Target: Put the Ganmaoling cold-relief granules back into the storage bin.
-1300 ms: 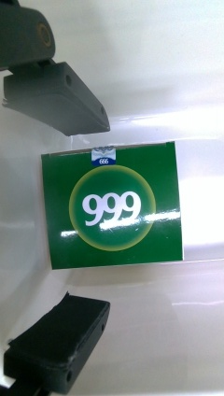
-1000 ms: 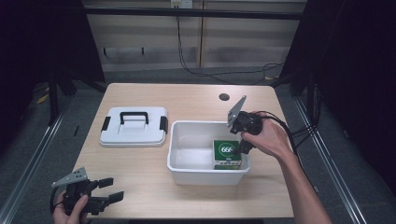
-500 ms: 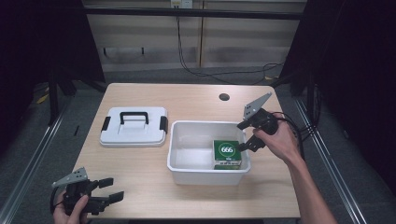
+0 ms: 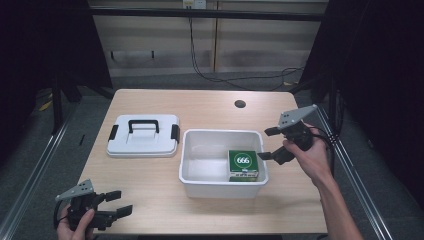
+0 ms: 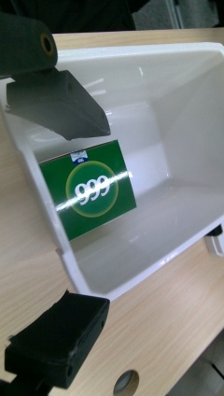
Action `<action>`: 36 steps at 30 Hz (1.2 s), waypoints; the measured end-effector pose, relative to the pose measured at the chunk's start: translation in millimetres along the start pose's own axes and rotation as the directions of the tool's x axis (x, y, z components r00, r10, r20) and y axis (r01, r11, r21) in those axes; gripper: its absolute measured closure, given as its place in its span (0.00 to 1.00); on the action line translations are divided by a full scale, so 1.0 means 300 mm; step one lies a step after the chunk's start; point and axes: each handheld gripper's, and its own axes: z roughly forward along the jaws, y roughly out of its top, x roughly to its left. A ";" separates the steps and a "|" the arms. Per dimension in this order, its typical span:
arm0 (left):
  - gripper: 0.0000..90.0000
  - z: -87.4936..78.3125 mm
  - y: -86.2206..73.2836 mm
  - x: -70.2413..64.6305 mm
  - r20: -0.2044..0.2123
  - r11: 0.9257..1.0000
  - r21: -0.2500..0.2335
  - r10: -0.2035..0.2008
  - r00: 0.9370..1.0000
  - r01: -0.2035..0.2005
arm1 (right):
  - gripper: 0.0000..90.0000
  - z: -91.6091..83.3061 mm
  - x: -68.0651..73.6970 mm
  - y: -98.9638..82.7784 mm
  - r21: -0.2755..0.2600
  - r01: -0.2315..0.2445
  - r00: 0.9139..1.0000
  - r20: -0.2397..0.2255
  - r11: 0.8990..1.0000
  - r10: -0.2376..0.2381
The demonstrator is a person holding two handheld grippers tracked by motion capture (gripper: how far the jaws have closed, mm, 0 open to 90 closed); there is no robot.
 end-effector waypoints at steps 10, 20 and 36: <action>0.18 -0.001 -0.001 0.002 -0.006 1.000 0.003 0.002 1.000 -0.002 | 0.16 -0.077 0.013 -0.102 -0.044 -0.073 0.995 0.065 0.996 0.076; 0.18 0.001 0.000 0.002 -0.007 1.000 0.005 -0.003 1.000 0.003 | 0.15 -0.149 0.044 -0.217 -0.119 -0.154 0.975 0.145 0.981 0.170; 0.18 0.004 0.000 0.004 -0.021 1.000 0.005 -0.014 1.000 0.014 | 0.16 -0.132 0.095 -0.422 -0.163 -0.258 0.928 0.232 0.952 0.291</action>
